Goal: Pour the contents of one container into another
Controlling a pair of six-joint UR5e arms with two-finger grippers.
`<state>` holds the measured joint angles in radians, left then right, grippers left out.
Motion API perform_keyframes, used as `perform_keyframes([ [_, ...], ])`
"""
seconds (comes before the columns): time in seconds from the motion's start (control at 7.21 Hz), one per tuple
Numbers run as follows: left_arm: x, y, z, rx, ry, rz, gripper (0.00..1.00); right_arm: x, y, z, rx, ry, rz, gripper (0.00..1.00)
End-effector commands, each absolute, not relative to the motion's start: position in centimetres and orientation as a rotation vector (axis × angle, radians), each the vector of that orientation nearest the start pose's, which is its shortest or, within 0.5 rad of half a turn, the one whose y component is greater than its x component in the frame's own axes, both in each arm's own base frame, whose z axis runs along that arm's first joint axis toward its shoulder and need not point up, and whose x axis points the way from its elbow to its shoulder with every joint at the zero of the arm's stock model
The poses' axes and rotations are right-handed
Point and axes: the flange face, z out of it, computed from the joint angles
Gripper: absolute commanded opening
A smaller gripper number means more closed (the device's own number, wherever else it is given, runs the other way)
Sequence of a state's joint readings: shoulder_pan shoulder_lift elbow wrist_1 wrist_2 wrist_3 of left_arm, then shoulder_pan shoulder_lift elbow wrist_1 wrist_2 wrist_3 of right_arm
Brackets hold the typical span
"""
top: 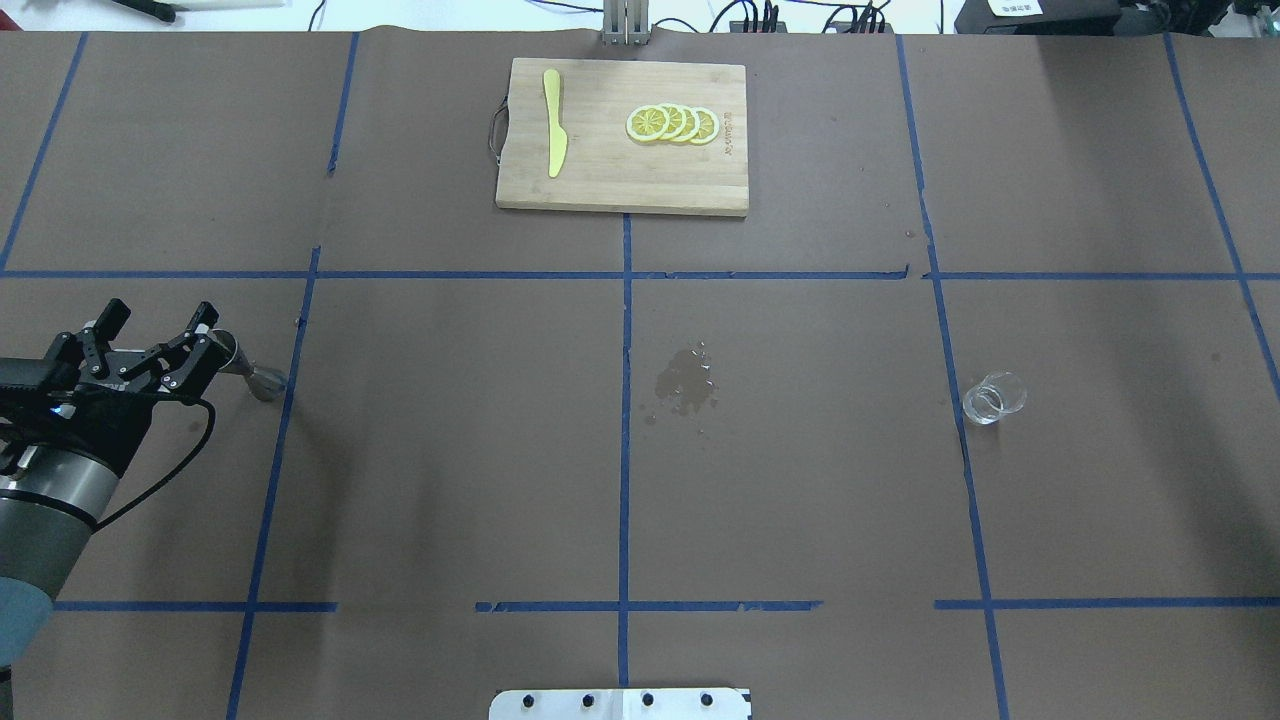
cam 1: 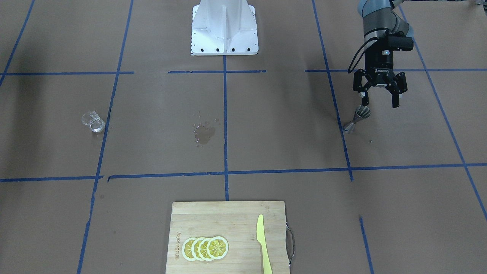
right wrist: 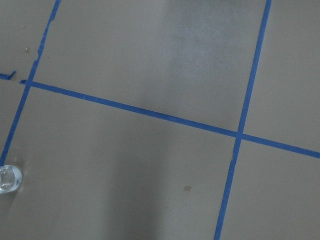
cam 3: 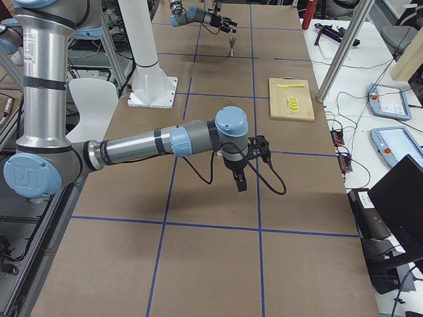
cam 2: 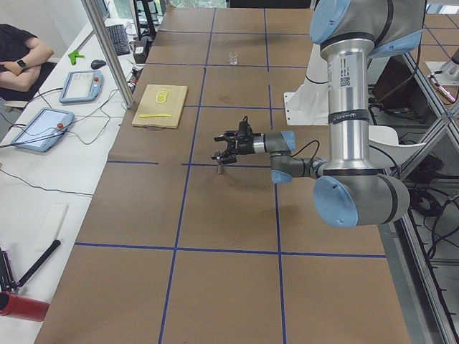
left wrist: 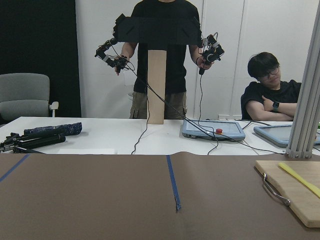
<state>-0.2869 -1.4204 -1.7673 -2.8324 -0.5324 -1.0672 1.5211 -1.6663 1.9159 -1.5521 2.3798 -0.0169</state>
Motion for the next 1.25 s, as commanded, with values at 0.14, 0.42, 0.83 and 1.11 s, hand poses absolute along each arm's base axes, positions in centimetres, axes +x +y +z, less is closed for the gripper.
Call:
perform_keyframes([
  [0.14,34.7,-31.7,50.2,1.244,0.719,-0.457,1.0,3.9,-45.3,53.3,0.233,-0.81,-0.168,1.0],
  [0.42,35.8,-31.5,51.0,1.237,0.713,-0.44,1.0,4.0,-45.0,53.6,0.228,-0.81,-0.165,1.0],
  [0.83,37.7,-31.6,51.3,1.233,0.711,-0.421,1.0,4.0,-45.0,53.6,0.227,-0.809,-0.162,1.0],
  [1.11,38.3,-31.5,52.1,1.227,0.704,-0.409,1.0,4.2,-45.0,53.6,0.228,-0.809,-0.16,1.0],
])
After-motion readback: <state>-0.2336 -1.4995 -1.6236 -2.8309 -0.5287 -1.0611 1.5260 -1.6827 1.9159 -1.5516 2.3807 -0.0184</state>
